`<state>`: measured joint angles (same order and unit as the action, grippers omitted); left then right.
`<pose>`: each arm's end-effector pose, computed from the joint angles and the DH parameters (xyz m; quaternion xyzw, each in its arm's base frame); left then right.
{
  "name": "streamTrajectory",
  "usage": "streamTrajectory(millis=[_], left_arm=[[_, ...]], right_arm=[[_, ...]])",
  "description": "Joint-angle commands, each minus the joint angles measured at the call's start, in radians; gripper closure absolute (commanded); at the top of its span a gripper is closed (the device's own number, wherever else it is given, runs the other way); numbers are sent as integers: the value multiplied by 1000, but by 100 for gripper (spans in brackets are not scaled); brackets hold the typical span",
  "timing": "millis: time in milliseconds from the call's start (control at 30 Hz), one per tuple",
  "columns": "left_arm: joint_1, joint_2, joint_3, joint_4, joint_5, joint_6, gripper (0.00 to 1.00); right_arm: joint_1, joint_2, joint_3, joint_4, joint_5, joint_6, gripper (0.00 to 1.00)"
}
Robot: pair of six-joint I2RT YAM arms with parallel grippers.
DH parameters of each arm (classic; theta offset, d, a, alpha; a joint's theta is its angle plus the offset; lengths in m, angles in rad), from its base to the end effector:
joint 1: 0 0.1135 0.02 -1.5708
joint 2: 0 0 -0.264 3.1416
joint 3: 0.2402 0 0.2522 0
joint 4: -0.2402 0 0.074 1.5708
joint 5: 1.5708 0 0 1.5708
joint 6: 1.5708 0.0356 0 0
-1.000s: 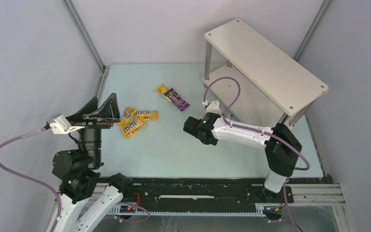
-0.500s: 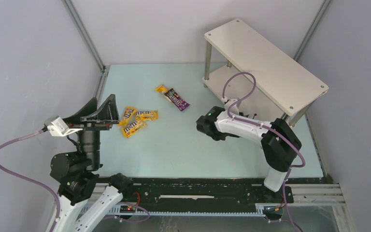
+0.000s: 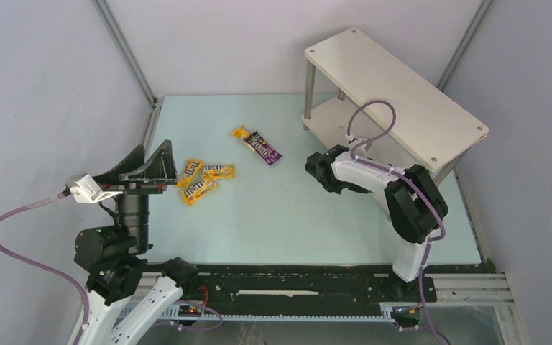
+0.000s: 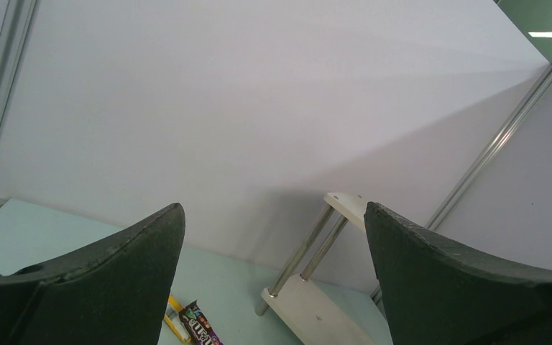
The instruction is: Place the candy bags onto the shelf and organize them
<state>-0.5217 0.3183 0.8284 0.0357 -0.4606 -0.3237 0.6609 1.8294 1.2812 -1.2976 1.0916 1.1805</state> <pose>0.0462 -0.0083 0.4231 -0.1508 0.4947 -0.2460 0.8198 0.2588 0.1612 0.2052 0.1487 0.8365 -0.4045 0.3384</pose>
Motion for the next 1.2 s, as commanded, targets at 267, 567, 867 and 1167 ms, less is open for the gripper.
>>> streamTrajectory(millis=[267, 567, 867, 1167], left_arm=[[-6, 0, 0, 23, 0, -1, 0], [-6, 7, -2, 23, 8, -6, 0], [-6, 16, -8, 27, 14, -17, 0], [-6, 9, -8, 29, 7, -12, 0]], right_arm=[[-104, 34, -40, 159, 9, -123, 34], [84, -50, -28, 196, -58, -253, 24], [71, 72, 76, 91, 76, -340, 31], [-28, 218, 194, 154, 136, -554, 50]])
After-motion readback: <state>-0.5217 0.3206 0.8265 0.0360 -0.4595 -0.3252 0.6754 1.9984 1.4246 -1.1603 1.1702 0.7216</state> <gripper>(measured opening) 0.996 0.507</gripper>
